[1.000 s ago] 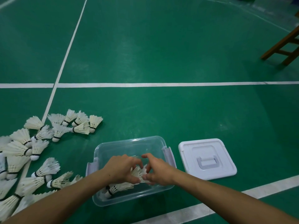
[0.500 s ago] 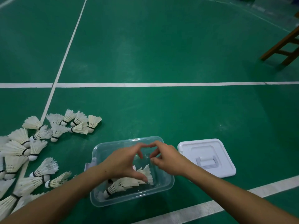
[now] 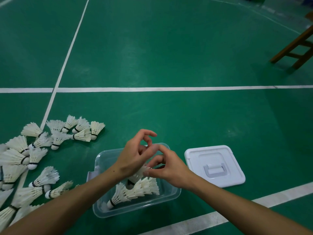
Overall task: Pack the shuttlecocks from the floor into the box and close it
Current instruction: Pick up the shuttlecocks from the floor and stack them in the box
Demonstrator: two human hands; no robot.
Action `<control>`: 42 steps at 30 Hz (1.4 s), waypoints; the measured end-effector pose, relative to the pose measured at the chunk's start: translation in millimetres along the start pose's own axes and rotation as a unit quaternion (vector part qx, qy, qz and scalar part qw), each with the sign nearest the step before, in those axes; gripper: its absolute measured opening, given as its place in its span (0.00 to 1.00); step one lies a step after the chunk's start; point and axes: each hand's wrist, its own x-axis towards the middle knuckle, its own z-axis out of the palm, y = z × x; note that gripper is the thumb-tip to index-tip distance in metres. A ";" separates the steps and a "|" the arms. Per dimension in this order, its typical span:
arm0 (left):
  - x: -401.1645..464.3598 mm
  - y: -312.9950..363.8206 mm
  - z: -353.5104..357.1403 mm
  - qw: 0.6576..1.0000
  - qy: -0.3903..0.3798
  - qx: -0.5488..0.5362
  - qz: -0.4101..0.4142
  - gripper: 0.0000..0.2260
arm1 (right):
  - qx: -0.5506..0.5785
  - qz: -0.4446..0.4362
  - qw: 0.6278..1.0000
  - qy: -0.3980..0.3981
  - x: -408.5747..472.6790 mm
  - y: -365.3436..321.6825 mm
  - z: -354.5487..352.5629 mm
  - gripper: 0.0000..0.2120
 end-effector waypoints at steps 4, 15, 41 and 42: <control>-2.1 -11.9 -6.3 0.996 0.034 -0.024 -0.083 0.14 | -0.107 -0.005 0.992 0.060 -7.0 8.5 -21.8 0.24; -18.1 -82.7 16.9 0.901 -0.247 0.329 -0.135 0.38 | -0.259 0.013 0.948 0.182 -19.5 17.6 -33.1 0.22; -39.1 -67.0 -1.1 0.914 -0.209 0.325 -0.123 0.35 | -0.297 0.038 0.951 0.075 -11.9 38.7 8.3 0.31; -39.6 -66.1 -0.7 0.913 -0.212 0.330 -0.117 0.35 | -0.297 0.041 0.951 0.072 -10.1 40.3 9.6 0.32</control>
